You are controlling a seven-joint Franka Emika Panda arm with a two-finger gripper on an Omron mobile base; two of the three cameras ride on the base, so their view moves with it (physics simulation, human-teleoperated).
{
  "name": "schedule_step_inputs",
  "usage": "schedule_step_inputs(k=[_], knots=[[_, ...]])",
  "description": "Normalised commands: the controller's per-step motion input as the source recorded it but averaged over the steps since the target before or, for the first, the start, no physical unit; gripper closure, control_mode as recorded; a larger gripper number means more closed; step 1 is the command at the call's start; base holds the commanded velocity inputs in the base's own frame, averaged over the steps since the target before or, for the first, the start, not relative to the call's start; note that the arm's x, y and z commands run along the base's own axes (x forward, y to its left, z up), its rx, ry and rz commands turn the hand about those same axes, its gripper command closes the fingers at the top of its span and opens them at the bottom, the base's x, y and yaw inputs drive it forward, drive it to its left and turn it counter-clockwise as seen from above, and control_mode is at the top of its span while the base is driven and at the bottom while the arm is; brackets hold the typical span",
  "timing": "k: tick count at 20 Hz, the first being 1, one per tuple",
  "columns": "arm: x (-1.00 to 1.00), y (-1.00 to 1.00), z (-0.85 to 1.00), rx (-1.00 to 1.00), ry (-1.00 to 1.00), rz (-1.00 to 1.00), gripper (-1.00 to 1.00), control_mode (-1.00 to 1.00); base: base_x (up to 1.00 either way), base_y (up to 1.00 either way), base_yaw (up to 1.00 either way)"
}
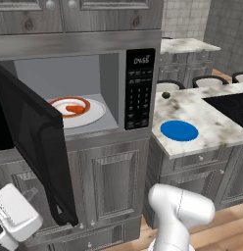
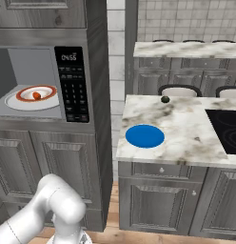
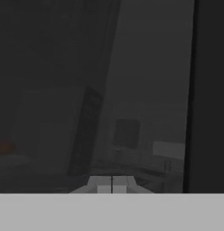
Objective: Pick the carrot from the counter and place it in the microwave. Then turn on the microwave.
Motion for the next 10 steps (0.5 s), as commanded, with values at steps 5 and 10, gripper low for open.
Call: schedule_step_inputs(k=[5,10], knots=[[0.04,-0.18,0.00,0.00,0.03,0.02,1.00,-1.00,0.00,0.00,0.00],[0.09,-0.17,0.00,0.00,0.01,0.03,1.00,-1.00,0.00,0.00,0.00]])
